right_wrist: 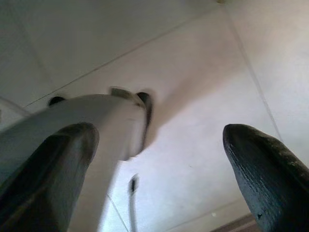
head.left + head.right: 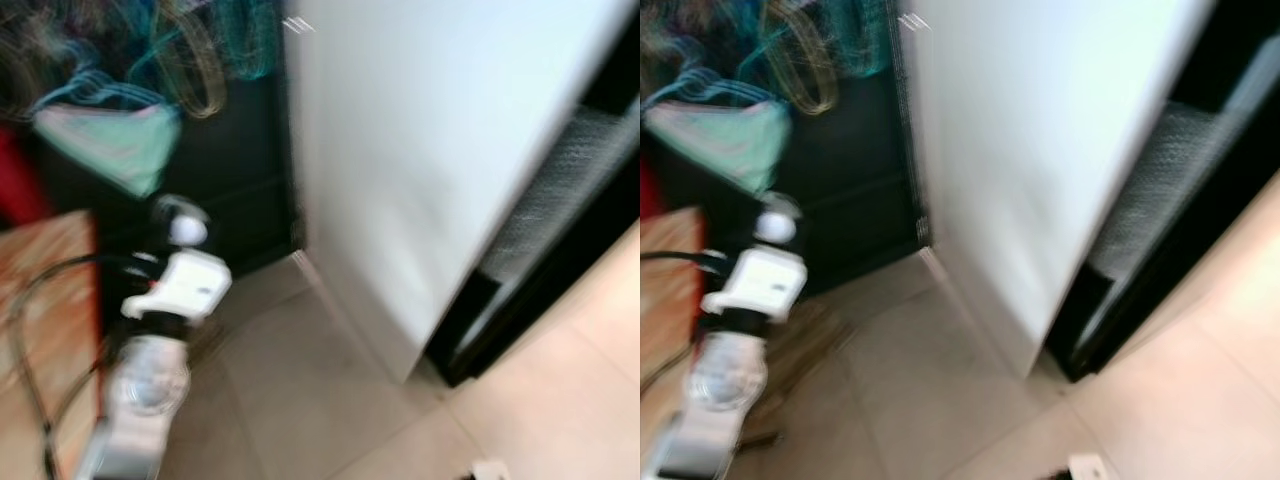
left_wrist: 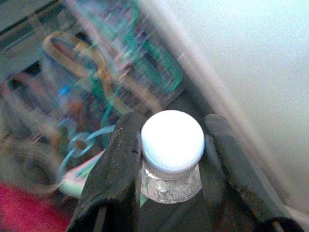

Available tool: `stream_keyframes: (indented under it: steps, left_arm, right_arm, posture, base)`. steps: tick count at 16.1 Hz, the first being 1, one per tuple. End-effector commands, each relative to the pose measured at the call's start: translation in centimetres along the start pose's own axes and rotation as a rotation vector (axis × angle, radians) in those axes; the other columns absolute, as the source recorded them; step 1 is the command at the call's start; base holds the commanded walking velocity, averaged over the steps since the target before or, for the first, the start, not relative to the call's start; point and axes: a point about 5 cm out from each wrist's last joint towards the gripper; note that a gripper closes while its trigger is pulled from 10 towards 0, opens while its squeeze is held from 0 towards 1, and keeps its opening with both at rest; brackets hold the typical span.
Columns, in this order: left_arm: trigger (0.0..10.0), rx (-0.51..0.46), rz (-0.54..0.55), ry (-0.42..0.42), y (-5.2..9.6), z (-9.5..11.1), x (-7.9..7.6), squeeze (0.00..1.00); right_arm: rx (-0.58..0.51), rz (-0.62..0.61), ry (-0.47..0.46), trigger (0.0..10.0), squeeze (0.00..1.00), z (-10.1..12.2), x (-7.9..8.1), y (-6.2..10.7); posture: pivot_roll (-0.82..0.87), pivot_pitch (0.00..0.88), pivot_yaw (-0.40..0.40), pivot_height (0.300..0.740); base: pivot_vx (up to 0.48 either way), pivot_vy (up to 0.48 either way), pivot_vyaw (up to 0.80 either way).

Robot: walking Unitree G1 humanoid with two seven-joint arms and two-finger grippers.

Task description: Restocking fridge

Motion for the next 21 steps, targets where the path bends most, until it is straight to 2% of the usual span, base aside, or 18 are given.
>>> stream_keyframes:
  steps: [1, 3, 7, 11, 14, 16, 18, 19, 21]
  left_arm:
    - [10.0, 0.018, 0.009, -0.006, 0.1, -0.4, 0.6, 0.00]
    - [10.0, 0.022, 0.014, 0.005, 0.1, -0.5, 0.7, 0.00]
    - [10.0, 0.080, 0.028, 0.090, 0.5, -1.7, 0.2, 0.00]
    - [10.0, 0.099, 0.014, 0.105, 0.6, -2.4, -0.2, 0.00]
    - [10.0, 0.153, -0.001, 0.128, 1.1, -3.6, -0.6, 0.00]
    - [10.0, 0.242, 0.028, 0.186, 1.8, -5.8, -0.9, 0.00]
    - [10.0, 0.418, 0.067, 0.264, 3.2, -9.6, -1.4, 0.00]
    - [10.0, 0.471, 0.088, 0.286, 3.7, -10.7, -1.5, 0.00]
    - [10.0, 0.608, 0.091, 0.268, 5.2, -13.6, -1.9, 0.00]
  right_arm:
    - [0.000, 0.001, -0.021, 10.0, 0.00, -0.1, 0.3, -0.1]
    - [-0.002, -0.003, -0.027, 10.0, 0.00, 0.0, 0.3, -0.1]
    - [-0.004, -0.009, -0.045, 10.0, 0.00, 0.0, 0.5, -0.1]
    - [-0.007, -0.017, -0.051, 10.0, 0.00, 0.0, 0.4, -0.1]
    - [-0.008, -0.023, -0.058, 10.0, 0.00, -0.1, 0.4, -0.1]
    - [-0.004, -0.028, -0.059, 10.0, 0.00, -0.2, 0.5, -0.1]
    - [0.000, -0.036, -0.072, 10.0, 0.00, -0.4, 1.0, -0.2]
    - [0.000, -0.039, -0.076, 10.0, 0.00, -0.5, 1.1, -0.2]
    - [0.004, -0.050, -0.092, 10.0, 0.00, -0.8, 1.5, -0.2]
  posture:
    - [0.05, 0.125, 0.022, 0.740]
    - [0.04, 0.126, 0.022, 0.740]
    - [0.03, 0.124, 0.030, 0.740]
    - [0.03, 0.121, 0.032, 0.740]
    - [0.02, 0.115, 0.038, 0.740]
    - [0.01, 0.097, 0.041, 0.740]
    - [0.00, 0.045, 0.051, 0.740]
    - [0.00, 0.034, 0.053, 0.740]
    - [-0.01, 0.000, 0.063, 0.740]
  base:
    - [0.000, 0.000, -0.80]
    - [0.000, 0.000, -0.80]
    - [0.000, 0.000, -0.80]
    - [0.000, 0.000, -0.80]
    - [0.000, 0.000, -0.80]
    - [0.000, 0.000, -0.80]
    - [0.000, 0.000, 0.00]
    - [0.000, 0.000, 0.00]
    - [0.000, 0.000, 0.00]
Point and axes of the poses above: a point about 5 cm out from each wrist's last joint towards the gripper, its own y axis pointing back from the gripper into the wrist, its own z axis along the axis of the wrist's last joint, x = y × z, and after that the axes turned 12 degrees about y, right-handed
